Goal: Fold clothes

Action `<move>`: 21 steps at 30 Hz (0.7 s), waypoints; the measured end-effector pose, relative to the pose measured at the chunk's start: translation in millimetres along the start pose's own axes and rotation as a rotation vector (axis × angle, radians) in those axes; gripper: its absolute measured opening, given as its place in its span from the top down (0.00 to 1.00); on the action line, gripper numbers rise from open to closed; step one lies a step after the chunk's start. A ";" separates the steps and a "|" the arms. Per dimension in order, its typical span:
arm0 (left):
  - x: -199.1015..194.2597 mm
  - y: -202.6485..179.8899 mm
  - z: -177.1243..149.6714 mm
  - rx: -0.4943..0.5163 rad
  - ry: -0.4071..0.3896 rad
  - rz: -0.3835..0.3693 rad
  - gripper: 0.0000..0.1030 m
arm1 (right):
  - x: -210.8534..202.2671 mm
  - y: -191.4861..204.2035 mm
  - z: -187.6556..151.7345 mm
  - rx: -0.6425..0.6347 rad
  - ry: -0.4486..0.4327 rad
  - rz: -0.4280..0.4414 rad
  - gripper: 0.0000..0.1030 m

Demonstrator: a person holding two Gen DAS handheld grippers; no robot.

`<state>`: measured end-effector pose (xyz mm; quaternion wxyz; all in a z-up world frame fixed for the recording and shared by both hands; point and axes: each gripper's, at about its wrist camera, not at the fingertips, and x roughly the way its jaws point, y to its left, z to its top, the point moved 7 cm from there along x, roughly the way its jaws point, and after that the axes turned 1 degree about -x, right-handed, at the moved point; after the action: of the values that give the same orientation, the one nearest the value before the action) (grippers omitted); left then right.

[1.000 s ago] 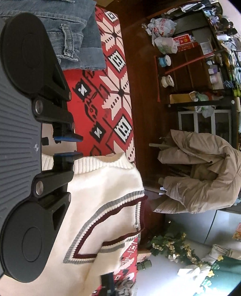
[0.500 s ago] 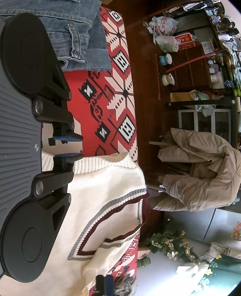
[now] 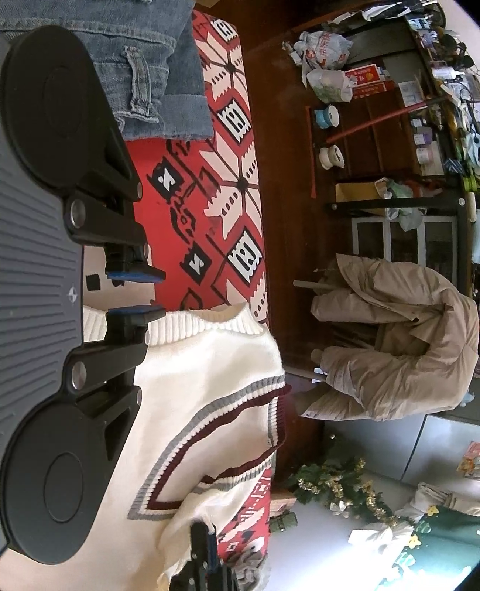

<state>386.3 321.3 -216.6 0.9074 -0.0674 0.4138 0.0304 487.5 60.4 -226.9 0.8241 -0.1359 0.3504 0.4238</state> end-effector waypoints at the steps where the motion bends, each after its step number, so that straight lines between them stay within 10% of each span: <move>1: 0.6 -0.6 1.1 -0.001 -0.004 -0.004 0.88 | -4.9 -0.6 1.4 -0.016 -0.015 -0.027 0.95; 13: 24.6 -0.8 37.9 -0.171 -0.069 -0.122 0.60 | -46.9 -96.7 13.3 0.150 -0.092 -0.319 0.96; 21: 46.6 0.5 46.8 -0.291 -0.075 -0.130 0.85 | -39.7 -109.7 5.0 0.182 -0.081 -0.313 0.96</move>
<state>451.8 328.7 -221.5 0.9030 -0.2235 0.3654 0.0338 561.3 -27.2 -203.9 0.9023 -0.0965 0.3285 0.2620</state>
